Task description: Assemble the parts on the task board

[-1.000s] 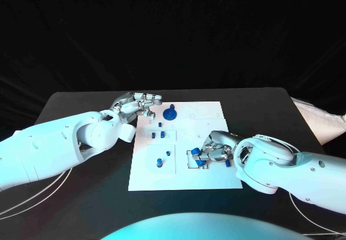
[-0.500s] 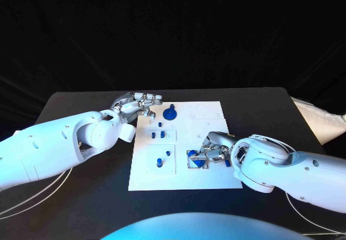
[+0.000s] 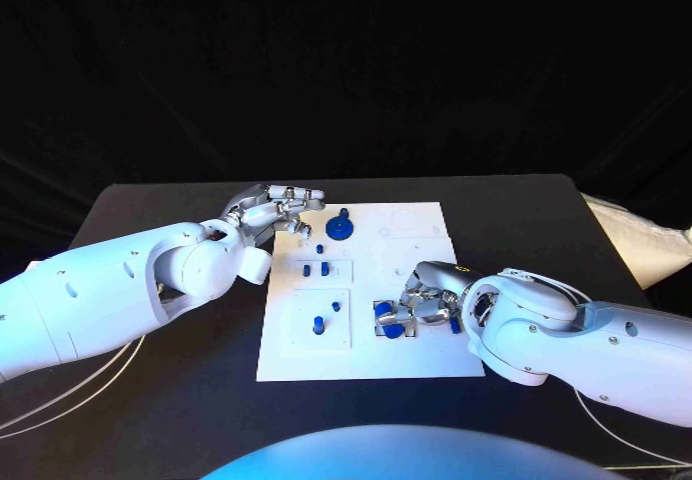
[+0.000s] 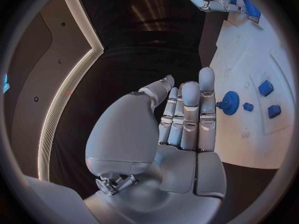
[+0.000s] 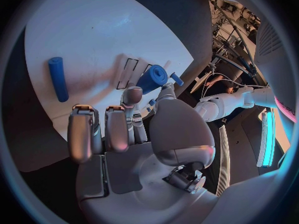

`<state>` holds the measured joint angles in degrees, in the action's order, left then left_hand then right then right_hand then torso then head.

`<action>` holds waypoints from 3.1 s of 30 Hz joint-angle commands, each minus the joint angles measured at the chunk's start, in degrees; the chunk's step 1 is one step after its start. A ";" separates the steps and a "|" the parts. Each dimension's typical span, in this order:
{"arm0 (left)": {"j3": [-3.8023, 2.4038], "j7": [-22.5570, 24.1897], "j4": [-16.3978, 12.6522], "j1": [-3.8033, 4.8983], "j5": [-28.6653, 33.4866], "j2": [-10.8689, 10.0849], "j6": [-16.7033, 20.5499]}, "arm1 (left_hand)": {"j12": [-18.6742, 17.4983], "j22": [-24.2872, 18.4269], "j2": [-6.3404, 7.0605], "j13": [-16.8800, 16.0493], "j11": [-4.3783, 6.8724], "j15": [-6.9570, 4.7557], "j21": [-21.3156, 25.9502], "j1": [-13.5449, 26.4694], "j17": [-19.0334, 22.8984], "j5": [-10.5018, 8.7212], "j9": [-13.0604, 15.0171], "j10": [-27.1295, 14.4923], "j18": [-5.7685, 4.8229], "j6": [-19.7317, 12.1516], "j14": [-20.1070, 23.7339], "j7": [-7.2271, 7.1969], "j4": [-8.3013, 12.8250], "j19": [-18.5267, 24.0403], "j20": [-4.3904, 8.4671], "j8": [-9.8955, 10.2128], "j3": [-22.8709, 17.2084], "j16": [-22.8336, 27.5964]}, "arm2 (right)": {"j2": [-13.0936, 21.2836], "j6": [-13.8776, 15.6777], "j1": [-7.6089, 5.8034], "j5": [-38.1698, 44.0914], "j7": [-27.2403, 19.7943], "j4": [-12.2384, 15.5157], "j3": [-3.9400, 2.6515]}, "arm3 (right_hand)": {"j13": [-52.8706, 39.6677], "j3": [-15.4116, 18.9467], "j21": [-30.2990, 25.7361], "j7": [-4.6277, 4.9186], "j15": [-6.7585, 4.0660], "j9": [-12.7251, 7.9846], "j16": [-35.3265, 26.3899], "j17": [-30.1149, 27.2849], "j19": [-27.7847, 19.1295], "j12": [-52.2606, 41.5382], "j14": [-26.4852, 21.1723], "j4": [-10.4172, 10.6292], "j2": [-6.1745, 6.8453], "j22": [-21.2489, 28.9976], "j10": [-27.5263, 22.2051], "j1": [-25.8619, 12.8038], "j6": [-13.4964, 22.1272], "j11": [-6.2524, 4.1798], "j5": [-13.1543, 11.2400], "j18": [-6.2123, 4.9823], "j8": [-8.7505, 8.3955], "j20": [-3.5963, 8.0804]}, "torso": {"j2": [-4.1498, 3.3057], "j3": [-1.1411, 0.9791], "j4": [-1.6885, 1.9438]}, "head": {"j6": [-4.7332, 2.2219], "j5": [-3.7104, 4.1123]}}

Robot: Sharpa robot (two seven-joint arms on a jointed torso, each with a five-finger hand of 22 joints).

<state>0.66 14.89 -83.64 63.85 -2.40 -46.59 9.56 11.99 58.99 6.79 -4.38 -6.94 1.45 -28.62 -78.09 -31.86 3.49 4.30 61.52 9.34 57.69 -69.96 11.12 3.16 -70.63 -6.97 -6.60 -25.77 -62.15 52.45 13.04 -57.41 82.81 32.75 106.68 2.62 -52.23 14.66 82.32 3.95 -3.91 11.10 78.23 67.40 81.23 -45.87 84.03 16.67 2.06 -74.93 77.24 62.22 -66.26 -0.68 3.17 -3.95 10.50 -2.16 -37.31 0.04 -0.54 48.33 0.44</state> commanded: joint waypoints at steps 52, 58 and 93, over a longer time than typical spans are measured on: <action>-0.03 -0.30 0.11 -0.21 0.03 0.01 -1.22 | 0.44 -0.14 -0.08 0.09 -0.02 0.28 0.44 0.09 0.22 0.17 -0.07 -0.73 1.04 -0.79 0.16 0.12 -0.03 -0.15 -0.24 -0.25 0.47 -0.19 | -0.82 -2.81 0.29 0.53 -2.03 0.33 0.01 | -4.85 -2.03 0.80 -0.77 -0.89 2.12 1.42 3.63 0.78 -1.49 2.90 -4.89 -7.08 -2.30 2.44 14.78 -1.65 -0.51 5.26 0.82 -0.47 0.42 | 0.02 -0.03 0.01 | 0.28 -0.35; -0.03 -0.39 0.10 -0.22 0.03 0.08 -1.28 | 0.44 -0.14 -0.08 0.09 -0.02 0.28 0.44 0.09 0.22 0.17 -0.07 -0.73 1.04 -0.79 0.16 0.12 -0.03 -0.15 -0.24 -0.25 0.47 -0.19 | -0.57 -2.68 0.31 1.26 -1.95 0.29 0.01 | -4.79 -2.03 0.80 -0.77 -0.89 2.12 1.43 3.65 0.77 -1.40 2.91 -4.94 -7.07 -2.28 2.43 14.83 -1.65 -0.52 5.25 0.82 -0.47 0.43 | 0.02 -0.04 -0.05 | 0.34 -0.43; -0.03 0.07 -0.06 -0.37 0.03 -0.17 -0.91 | 0.44 -0.14 -0.08 0.09 -0.02 0.28 0.44 0.09 0.22 0.17 -0.07 -0.73 1.04 -0.79 0.16 0.12 -0.03 -0.15 -0.24 -0.25 0.47 -0.19 | 13.65 2.03 -2.03 1.27 -4.40 3.80 0.20 | -20.10 -0.72 1.38 1.30 0.54 0.31 4.17 8.45 1.28 -19.98 3.67 -7.64 -6.51 -3.39 6.32 17.72 2.66 1.16 11.39 1.05 -3.54 -0.88 | 0.03 -0.09 -0.15 | -0.50 1.26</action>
<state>0.67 14.36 -83.50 63.48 -2.41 -46.80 9.33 12.21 58.91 6.79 -4.34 -6.95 1.45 -28.40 -78.09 -31.70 3.49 4.30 61.11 9.34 57.30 -69.95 11.11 3.02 -70.63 -6.97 -6.60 -25.62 -62.15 66.02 16.71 -59.59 80.87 27.32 110.61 2.76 -65.12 13.52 83.59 5.29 -3.46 11.45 82.14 74.85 82.18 -58.08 84.03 8.88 -4.74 -74.92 82.22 80.01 -63.28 1.43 14.32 -3.95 6.62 -3.09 -37.29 -0.04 -0.70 47.89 1.54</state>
